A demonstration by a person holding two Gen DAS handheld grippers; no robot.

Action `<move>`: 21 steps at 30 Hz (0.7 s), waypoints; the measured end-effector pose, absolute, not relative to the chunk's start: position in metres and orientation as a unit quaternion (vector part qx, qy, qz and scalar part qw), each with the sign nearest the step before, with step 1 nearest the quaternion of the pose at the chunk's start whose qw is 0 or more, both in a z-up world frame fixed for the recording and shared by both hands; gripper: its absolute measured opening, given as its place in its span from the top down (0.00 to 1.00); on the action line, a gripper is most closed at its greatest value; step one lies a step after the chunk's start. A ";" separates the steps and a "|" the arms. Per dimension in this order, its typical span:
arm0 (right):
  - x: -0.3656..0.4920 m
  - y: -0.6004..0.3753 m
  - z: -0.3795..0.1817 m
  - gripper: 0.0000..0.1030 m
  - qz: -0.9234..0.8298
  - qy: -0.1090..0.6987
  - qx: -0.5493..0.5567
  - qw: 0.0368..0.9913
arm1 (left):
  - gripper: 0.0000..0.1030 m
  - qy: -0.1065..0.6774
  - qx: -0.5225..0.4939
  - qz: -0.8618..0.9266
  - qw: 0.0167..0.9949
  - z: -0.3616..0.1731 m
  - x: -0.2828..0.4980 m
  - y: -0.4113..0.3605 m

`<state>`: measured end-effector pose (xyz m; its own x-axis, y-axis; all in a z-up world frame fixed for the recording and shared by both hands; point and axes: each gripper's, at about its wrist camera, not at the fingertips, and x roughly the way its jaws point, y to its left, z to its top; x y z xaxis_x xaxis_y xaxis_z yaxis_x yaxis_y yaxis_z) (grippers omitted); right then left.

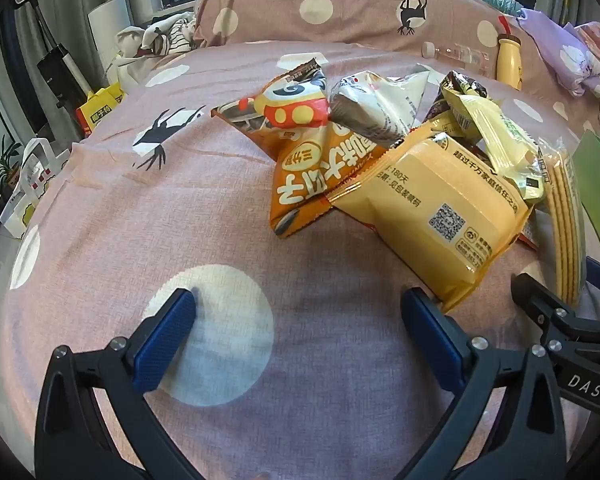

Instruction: Organize snacks

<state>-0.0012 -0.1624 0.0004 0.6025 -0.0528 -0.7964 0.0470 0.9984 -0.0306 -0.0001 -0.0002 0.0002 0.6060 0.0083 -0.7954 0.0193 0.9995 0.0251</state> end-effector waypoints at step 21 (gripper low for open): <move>-0.001 -0.163 0.000 0.00 -0.028 0.445 -0.003 0.895 | 0.00 0.446 0.013 -0.004 0.895 0.000 0.000 -0.001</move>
